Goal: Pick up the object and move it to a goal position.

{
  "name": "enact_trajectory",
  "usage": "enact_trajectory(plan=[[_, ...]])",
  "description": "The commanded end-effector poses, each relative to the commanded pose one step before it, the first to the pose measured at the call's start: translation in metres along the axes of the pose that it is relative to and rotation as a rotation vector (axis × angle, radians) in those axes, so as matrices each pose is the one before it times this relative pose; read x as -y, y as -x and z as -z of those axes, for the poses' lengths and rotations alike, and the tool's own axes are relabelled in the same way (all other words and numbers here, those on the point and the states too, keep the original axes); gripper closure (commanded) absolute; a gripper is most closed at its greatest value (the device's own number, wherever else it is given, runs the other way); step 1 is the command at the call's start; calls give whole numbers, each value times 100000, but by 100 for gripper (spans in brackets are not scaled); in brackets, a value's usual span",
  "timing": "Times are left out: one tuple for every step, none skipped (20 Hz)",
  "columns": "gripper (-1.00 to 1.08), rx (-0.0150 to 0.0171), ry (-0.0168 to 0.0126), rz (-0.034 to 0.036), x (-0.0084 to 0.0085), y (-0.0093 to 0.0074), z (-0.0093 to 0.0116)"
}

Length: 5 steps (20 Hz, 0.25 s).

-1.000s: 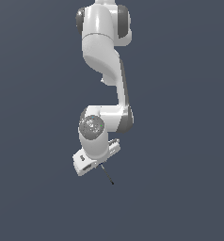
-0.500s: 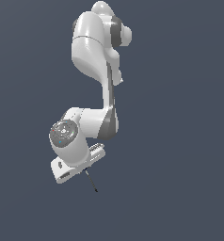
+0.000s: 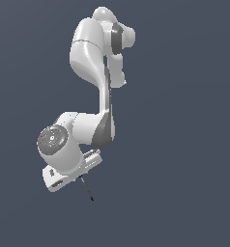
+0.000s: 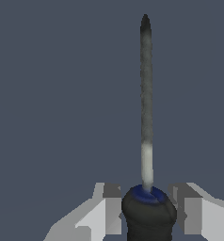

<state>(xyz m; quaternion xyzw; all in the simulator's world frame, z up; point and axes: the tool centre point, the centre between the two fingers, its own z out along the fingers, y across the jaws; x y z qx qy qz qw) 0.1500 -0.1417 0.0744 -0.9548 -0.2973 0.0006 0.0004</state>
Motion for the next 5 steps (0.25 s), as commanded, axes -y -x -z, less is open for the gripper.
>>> enact_trajectory(plan=[[108,-83,68,58,-289,-35,141],[108,0,0,0,-59,-1,12],[108,0,0,0,-41,-1,8],[108,0,0,0,-24,-1,5],[108,0,0,0,-8,0,2]])
